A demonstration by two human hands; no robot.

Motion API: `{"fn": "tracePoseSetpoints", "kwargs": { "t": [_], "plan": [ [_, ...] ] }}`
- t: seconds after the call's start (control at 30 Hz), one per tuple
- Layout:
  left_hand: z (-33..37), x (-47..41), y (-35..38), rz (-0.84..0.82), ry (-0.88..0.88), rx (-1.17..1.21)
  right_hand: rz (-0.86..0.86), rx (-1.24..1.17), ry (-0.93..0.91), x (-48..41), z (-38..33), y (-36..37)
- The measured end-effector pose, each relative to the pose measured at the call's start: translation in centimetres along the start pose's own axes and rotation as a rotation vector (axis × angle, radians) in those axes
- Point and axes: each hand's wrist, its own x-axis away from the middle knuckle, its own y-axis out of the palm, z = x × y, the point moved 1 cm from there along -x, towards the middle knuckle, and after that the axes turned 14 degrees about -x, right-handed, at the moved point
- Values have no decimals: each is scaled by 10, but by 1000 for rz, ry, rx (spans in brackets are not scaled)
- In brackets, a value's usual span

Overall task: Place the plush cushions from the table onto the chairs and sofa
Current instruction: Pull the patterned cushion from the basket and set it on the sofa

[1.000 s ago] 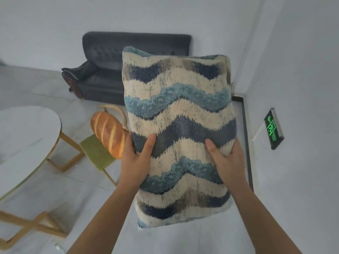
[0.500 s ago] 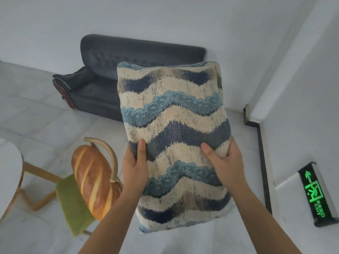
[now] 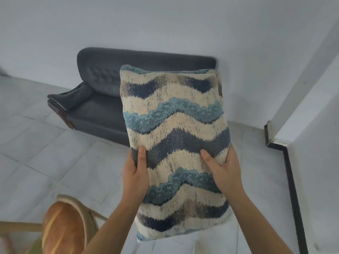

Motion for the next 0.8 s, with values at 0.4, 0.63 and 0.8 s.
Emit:
{"fn": "tracePoseSetpoints", "kwargs": {
  "t": [0.4,0.63,0.8],
  "plan": [
    [-84,-245,-21,388,-219,72,-406,11,256,-246,86,202],
    [-128,-422,-26,342,-247,42,-344,65,394,-378,128,317],
    [-143,-555,-8,163,-285,-282,-213,104,337,-463,152,356]
  ]
}}
